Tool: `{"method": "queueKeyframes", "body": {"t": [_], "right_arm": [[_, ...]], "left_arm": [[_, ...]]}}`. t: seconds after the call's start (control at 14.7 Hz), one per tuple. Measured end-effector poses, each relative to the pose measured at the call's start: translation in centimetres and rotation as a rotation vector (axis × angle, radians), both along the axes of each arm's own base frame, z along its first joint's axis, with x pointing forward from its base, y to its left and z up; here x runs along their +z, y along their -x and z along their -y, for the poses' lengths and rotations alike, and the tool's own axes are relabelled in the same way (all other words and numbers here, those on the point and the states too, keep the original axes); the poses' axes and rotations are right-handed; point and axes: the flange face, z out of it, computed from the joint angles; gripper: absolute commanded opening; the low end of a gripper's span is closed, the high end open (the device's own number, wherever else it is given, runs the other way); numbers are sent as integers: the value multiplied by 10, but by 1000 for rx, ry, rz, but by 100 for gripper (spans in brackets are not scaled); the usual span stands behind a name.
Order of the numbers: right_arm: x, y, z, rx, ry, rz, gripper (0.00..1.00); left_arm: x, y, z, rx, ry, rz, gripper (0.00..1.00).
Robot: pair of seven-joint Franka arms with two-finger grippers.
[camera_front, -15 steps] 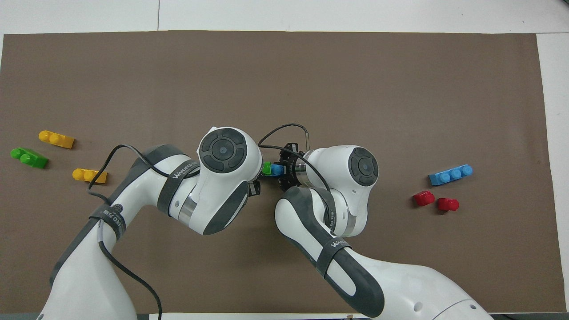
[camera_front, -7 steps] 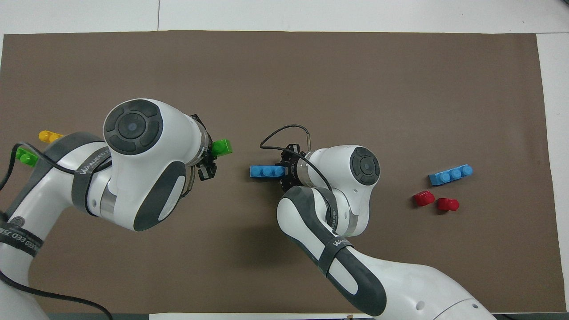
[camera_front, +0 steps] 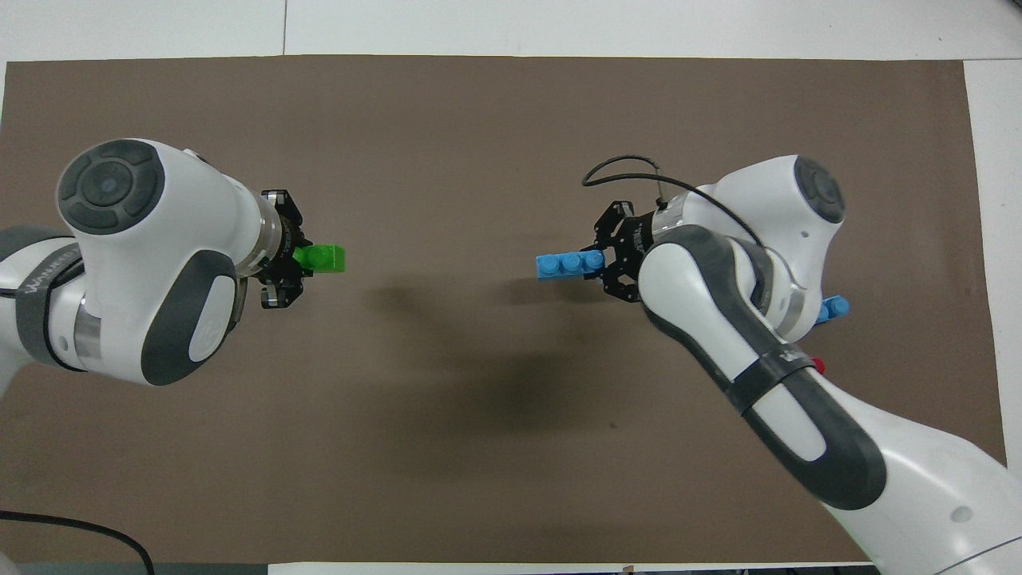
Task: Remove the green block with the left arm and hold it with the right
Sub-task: 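Carry the green brick outward while the right gripper carries the blue brick outward, then set the green brick down while the right gripper sets the blue brick down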
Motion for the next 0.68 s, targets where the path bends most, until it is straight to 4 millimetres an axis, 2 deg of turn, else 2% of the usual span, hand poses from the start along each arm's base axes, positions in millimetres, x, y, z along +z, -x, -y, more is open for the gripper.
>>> {"method": "queueKeyframes", "body": {"t": [0.2, 0.48, 0.55, 0.68], "right_arm": [[20, -19, 70, 29, 2, -4, 0], [7, -24, 169, 55, 21, 28, 0], [0, -22, 185, 50, 25, 25, 0], [-12, -18, 205, 49, 25, 17, 0]], "left_arm": [[-1, -12, -45, -122, -10, -2, 0], [-4, -23, -113, -238, -20, -6, 0], [-6, -24, -126, -269, -22, -7, 0], [-15, -28, -147, -342, -26, -9, 0]]}}
